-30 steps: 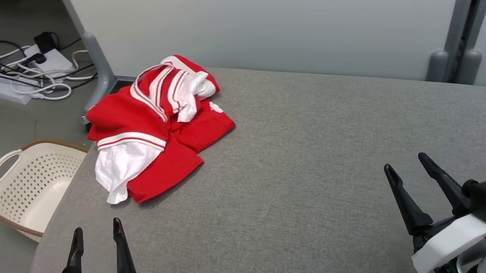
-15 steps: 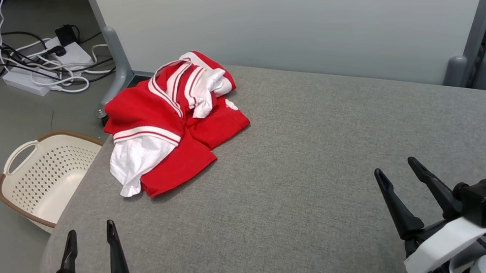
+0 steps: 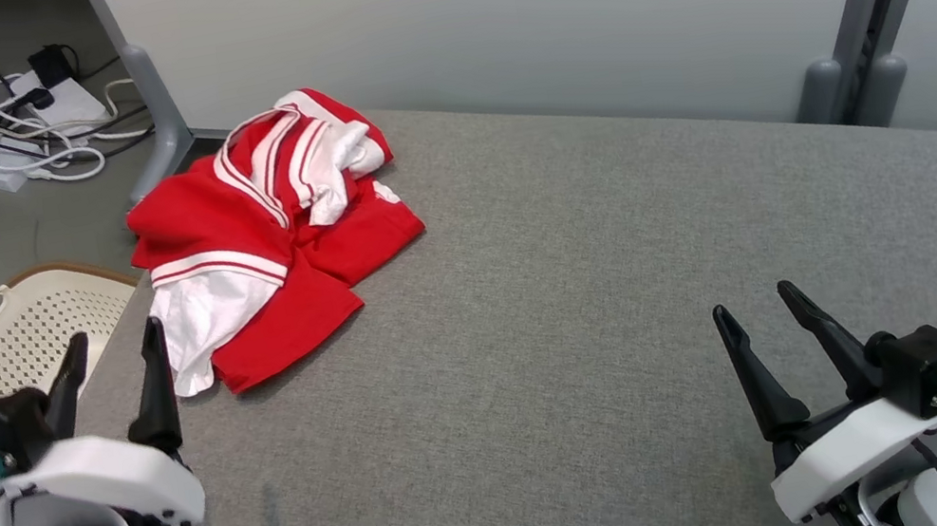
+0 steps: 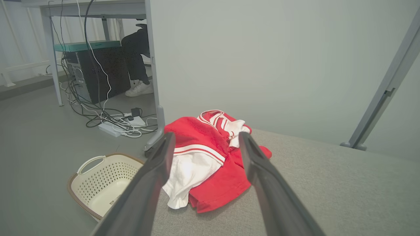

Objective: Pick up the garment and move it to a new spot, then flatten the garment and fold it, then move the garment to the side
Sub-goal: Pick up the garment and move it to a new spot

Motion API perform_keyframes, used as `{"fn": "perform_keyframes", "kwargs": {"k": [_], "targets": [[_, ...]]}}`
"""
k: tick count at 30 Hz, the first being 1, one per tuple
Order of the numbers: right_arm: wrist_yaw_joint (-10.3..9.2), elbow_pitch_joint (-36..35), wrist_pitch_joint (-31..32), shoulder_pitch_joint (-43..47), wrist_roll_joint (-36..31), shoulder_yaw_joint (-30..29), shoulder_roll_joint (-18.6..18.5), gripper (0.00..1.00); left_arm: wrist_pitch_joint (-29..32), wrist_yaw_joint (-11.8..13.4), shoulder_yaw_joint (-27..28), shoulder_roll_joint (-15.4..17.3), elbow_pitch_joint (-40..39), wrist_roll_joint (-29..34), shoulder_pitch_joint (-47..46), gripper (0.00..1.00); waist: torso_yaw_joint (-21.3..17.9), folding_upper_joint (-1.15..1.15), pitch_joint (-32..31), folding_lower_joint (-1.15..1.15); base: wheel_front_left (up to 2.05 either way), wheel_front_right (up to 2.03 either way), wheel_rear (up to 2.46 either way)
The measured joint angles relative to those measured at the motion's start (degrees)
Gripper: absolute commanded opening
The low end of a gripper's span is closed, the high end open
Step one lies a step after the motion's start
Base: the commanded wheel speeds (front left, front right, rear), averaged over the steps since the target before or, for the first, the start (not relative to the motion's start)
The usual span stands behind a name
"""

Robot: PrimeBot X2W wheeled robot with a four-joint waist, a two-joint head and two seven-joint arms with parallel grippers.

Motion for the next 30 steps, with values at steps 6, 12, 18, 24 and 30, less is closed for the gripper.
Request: {"fn": "perform_keyframes", "kwargs": {"k": [6, 12, 18, 24, 30], "targets": [[0.0, 0.3, 0.0, -2.7, -1.0, -0.1, 0.0, 1.0, 7.3, -1.5, -0.3, 3.4, 4.5, -3.2, -9.5, 1.0, -2.2, 0.0, 3.5, 0.0, 0.0, 0.0, 0.0], [0.0, 0.1, 0.0, -5.6, -1.6, -0.1, -0.2, 1.0, 12.3, -2.5, -0.2, 6.6, 12.1, -7.6, -19.7, 1.0, -5.3, 0.0, 7.5, 0.0, 0.0, 0.0, 0.0], [0.0, -0.4, 0.0, -7.4, -2.1, -0.5, -0.3, 1.0, 19.0, -2.7, -1.6, 9.3, 19.8, -11.2, -26.6, 1.0, -8.3, 0.0, 10.3, 0.0, 0.0, 0.0, 0.0], [0.0, -0.9, 0.0, -9.5, -2.4, -0.7, -0.3, 1.0, 23.9, -2.9, -1.6, 12.8, 28.9, -14.3, -32.6, 1.0, -12.5, 0.0, 13.2, 0.0, 0.0, 0.0, 0.0], [0.0, -2.3, -0.1, -10.3, -2.8, -1.4, -0.2, 1.0, 25.0, -2.9, -0.5, 15.8, 36.7, -16.9, -35.4, 1.0, -16.6, 0.0, 15.8, 0.0, 0.0, 0.0, 0.0]]}}
